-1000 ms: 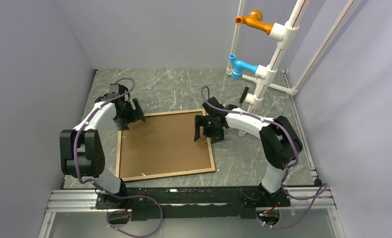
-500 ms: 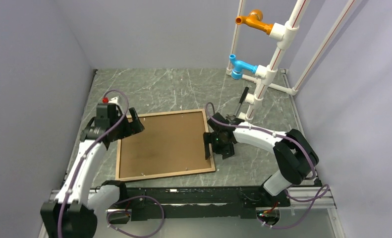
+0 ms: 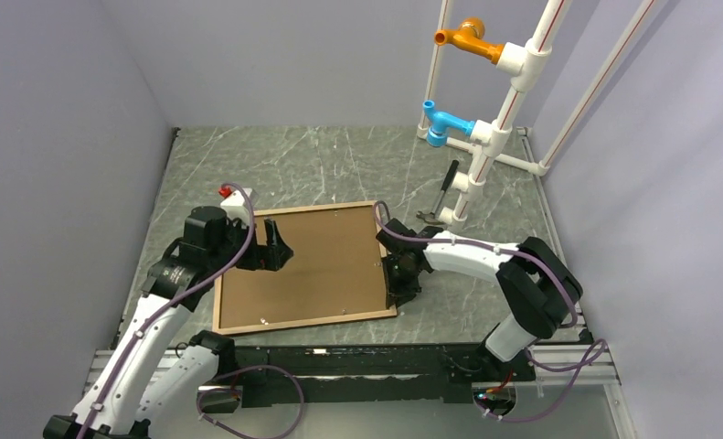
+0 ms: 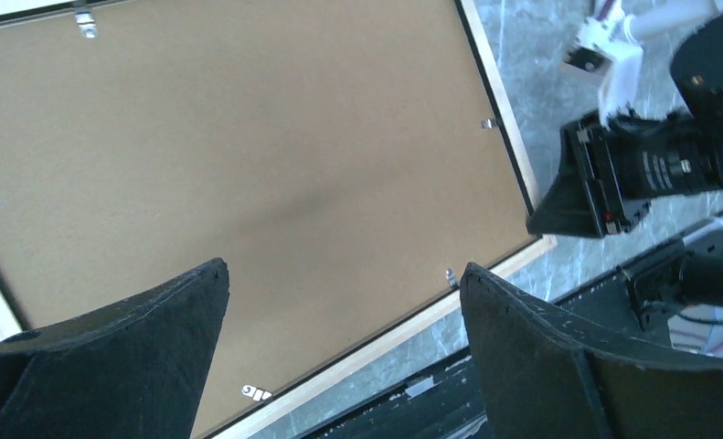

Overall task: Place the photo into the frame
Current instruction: Turn over the photo frame at the center of the board.

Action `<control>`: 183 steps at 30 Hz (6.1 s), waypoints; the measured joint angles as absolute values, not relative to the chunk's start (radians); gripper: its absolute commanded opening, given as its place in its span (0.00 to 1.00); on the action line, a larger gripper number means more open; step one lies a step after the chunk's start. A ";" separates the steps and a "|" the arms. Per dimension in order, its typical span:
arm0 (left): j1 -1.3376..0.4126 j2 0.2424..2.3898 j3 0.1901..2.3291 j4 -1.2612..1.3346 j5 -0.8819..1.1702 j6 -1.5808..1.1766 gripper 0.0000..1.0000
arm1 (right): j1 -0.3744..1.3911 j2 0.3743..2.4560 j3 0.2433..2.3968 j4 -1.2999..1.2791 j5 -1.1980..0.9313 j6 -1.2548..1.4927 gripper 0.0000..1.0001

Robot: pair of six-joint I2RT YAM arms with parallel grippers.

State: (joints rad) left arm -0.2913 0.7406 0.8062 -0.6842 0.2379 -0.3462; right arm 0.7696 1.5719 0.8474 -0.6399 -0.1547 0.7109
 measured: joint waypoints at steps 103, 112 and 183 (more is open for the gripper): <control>-1.377 1.221 1.128 -1.121 -1.174 -0.173 0.00 | 0.625 0.928 1.071 -0.421 -0.374 0.525 1.00; -1.396 1.050 1.143 -1.054 -1.039 0.024 0.00 | 0.625 0.755 0.968 -0.197 -0.461 0.319 0.93; -1.404 0.910 1.436 -0.780 -0.572 0.081 0.99 | 0.806 1.096 1.043 -0.063 -0.800 -0.399 0.00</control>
